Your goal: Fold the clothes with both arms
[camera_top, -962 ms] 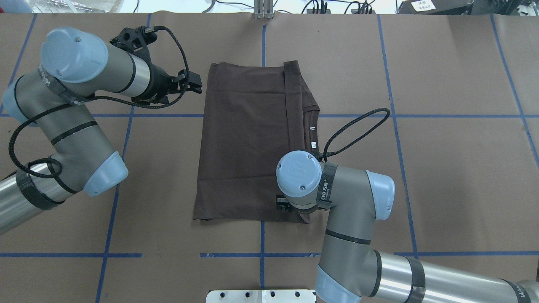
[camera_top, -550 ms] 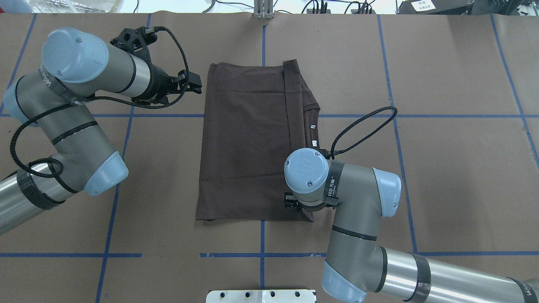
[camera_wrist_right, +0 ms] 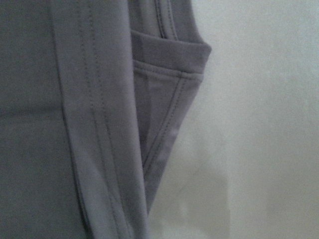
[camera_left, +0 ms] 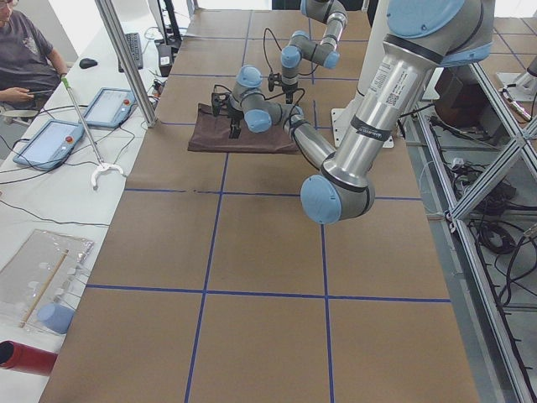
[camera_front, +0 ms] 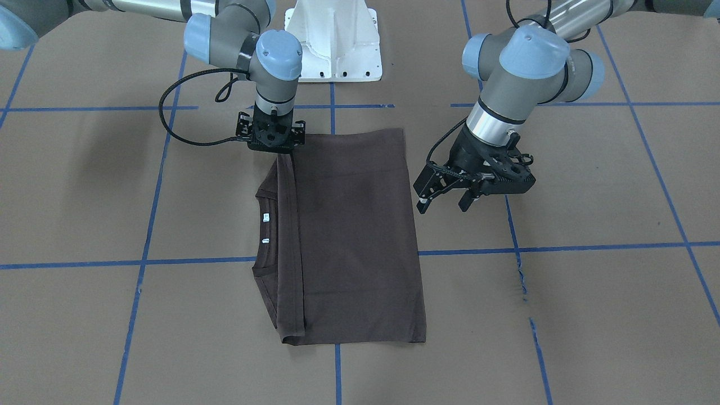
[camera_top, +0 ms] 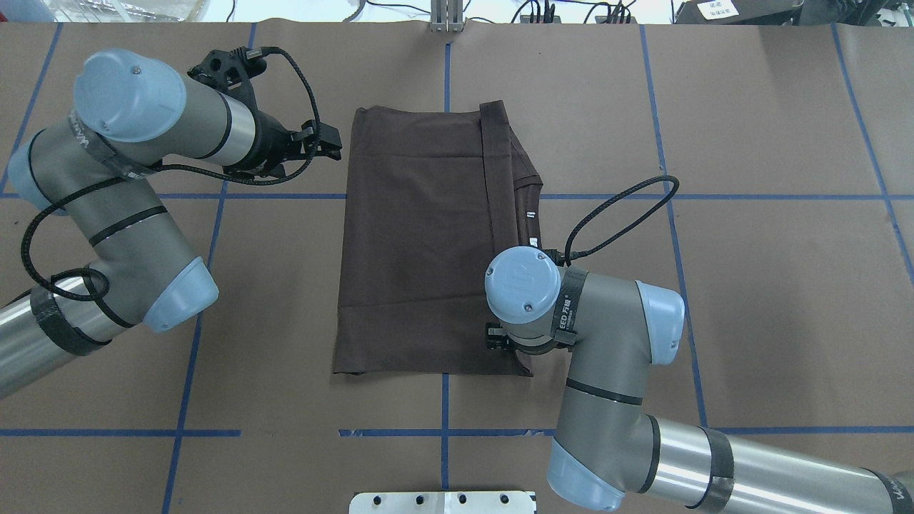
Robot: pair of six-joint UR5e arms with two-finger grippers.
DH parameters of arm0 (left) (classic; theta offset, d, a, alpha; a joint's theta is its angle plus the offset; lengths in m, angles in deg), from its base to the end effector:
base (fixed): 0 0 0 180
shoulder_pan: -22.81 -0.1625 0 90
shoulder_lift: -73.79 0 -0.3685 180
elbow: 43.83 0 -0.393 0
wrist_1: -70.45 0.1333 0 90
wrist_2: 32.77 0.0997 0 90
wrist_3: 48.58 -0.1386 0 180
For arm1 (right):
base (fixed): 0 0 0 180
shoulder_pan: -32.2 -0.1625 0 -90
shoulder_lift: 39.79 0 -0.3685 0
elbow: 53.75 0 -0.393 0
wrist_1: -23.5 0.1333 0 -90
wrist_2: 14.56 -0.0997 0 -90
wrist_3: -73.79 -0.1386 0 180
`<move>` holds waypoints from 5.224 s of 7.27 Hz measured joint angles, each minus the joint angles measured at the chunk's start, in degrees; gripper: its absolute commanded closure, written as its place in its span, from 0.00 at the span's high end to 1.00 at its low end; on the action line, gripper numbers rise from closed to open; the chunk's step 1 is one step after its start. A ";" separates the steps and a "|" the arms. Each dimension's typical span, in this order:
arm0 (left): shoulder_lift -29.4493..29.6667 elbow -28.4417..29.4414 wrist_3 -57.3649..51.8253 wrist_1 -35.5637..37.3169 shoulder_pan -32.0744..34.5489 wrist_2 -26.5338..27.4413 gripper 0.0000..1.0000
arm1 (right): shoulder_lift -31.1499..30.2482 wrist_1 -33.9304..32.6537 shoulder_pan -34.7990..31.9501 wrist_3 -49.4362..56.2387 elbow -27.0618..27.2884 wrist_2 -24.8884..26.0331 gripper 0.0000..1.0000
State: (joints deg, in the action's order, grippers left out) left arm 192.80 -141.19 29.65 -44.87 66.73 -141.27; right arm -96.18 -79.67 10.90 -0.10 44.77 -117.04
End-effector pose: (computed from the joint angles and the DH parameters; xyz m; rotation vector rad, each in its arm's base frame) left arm 0.4121 -0.5209 0.2263 0.2420 1.0833 -0.3290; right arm -0.5664 -0.3317 0.2759 -0.0404 -0.5452 0.0333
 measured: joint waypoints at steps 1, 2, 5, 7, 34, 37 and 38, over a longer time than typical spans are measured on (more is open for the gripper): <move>0.04 0.09 0.02 -0.05 -0.19 0.03 1.00 | -0.31 -0.06 -0.53 0.09 0.12 0.00 1.00; 0.05 0.12 0.08 -0.06 -0.56 0.03 1.00 | -0.97 -0.19 -1.34 0.36 0.82 0.00 1.00; 0.14 0.14 0.32 -0.08 -1.48 0.04 1.00 | -6.68 -0.45 -2.33 1.77 4.32 0.53 1.00; 0.17 0.15 0.16 -0.13 -1.55 0.04 1.00 | -8.32 -0.68 -4.00 2.83 5.88 0.29 1.00; -0.18 -0.80 -5.88 -0.34 3.89 -7.54 1.00 | 28.21 27.62 -21.02 21.86 -49.33 -1.88 1.00; -0.25 -0.71 -5.97 -0.35 4.83 -8.59 1.00 | 29.09 30.33 -19.97 21.74 -52.23 0.90 1.00; -0.21 -0.79 -5.98 -0.27 4.83 -8.64 1.00 | 29.08 31.00 -19.96 21.76 -53.08 2.44 1.00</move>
State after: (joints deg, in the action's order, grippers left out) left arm 192.58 -141.98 23.67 -45.15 71.57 -149.90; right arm -67.10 -48.67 -9.05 21.66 -8.30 -114.61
